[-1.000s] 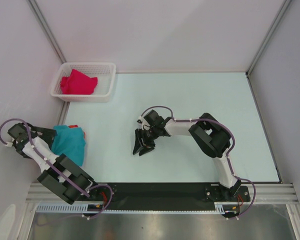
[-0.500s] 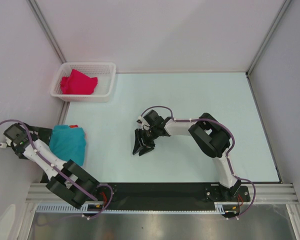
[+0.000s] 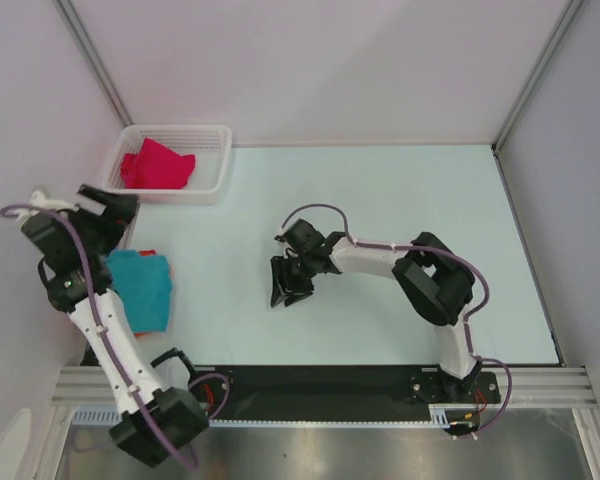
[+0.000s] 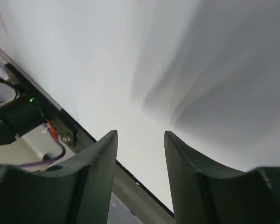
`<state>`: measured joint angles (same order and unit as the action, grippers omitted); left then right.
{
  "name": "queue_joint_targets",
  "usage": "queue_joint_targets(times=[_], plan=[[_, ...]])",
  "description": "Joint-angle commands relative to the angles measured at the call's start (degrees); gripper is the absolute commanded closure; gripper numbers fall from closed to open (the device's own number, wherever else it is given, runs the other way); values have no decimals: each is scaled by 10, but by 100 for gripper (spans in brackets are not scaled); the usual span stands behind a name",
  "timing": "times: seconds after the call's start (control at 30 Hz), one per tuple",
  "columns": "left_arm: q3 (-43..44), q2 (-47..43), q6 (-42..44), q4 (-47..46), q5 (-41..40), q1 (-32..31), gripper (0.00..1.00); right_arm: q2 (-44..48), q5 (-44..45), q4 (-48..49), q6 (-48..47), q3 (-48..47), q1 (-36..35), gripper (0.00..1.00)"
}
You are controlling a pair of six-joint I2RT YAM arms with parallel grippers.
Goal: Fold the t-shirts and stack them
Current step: Smooth out wrinkles on the folded tshirt
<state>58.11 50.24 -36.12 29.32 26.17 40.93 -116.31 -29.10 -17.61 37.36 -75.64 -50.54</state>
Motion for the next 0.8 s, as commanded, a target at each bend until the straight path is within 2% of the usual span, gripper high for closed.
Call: queue_joint_targets(times=[0.0,0.03,0.07,0.1,0.17,0.2,0.23,0.3,0.33,0.4,0.47,0.57,0.67,0.77], plan=[[64,28,-13,-60,66,-159,1,121,211,-109,-81,-78,-20,50],[81,52,-7,-59,76,-221,1,157,275,-127,-90,-106,-30,49],[93,66,9,-52,78,-250,1,173,306,-156,-100,-116,-33,48],[106,82,24,-38,73,-315,0,193,328,-167,-109,-122,-34,48],[161,129,80,26,23,-387,0,247,381,-185,-113,-118,-33,45],[178,143,99,47,-3,-469,0,265,395,-188,-110,-110,-32,44],[213,176,130,86,-55,-506,0,303,415,-190,-106,-102,-32,44],[243,211,155,119,-90,-595,1,339,422,-191,-96,-69,-19,42],[269,243,171,148,-149,-622,0,377,428,-192,-82,-58,-15,42],[291,279,190,166,-202,-685,0,415,434,-191,-66,-17,-3,41],[313,296,205,182,-248,-710,0,463,450,-190,-42,14,0,41],[328,310,212,182,-261,-727,1,508,452,-179,-17,65,11,40],[341,312,220,179,-276,-727,0,518,427,-164,-4,84,27,40],[337,305,226,167,-279,-727,1,500,402,-158,-5,65,41,40]])
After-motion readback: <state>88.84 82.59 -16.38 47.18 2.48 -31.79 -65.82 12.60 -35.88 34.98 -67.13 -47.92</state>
